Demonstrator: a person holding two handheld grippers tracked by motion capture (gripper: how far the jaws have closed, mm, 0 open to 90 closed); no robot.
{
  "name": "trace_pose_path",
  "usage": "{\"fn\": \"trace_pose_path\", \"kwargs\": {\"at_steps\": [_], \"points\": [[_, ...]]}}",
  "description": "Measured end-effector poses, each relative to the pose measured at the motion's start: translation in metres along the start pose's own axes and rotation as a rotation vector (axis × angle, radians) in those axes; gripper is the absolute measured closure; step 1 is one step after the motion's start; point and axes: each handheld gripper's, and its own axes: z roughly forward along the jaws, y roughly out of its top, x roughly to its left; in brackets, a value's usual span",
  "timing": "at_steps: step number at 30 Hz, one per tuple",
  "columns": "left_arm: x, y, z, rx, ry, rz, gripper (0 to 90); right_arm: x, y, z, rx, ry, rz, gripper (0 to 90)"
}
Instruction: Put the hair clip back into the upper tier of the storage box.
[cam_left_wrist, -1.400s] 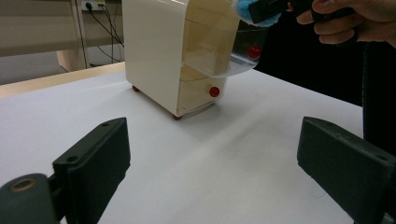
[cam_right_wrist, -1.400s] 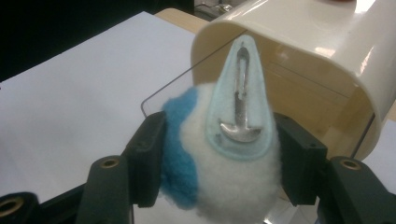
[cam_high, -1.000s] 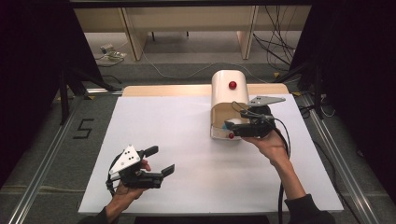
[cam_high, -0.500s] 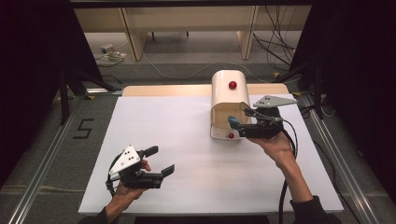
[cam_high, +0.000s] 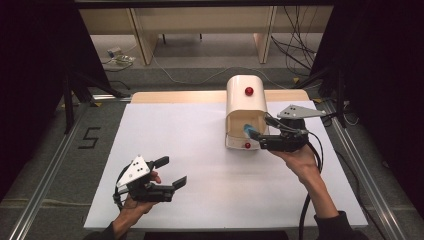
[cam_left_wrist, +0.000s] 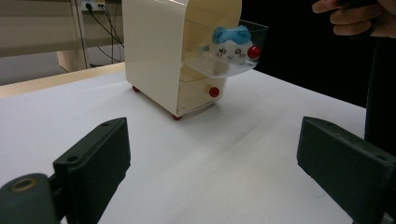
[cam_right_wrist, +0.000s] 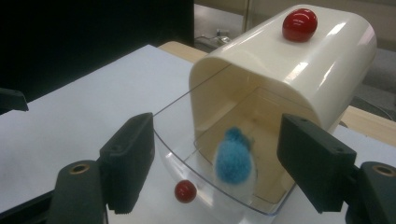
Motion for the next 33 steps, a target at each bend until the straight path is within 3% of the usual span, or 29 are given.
{"fn": "trace_pose_path", "kwargs": {"at_steps": [16,20,33], "points": [[0.0,0.0,0.0,0.0,-0.001,0.0,9.3,0.001,-0.008,-0.007,-0.03,0.004,0.0,27.8],[0.0,0.0,0.0,-0.004,0.0,-0.003,9.3,0.001,-0.013,-0.009,-0.055,0.027,0.025,27.5],[0.0,0.0,0.0,0.002,0.0,0.001,9.3,0.006,-0.021,-0.012,-0.093,0.021,0.046,23.3]]}}
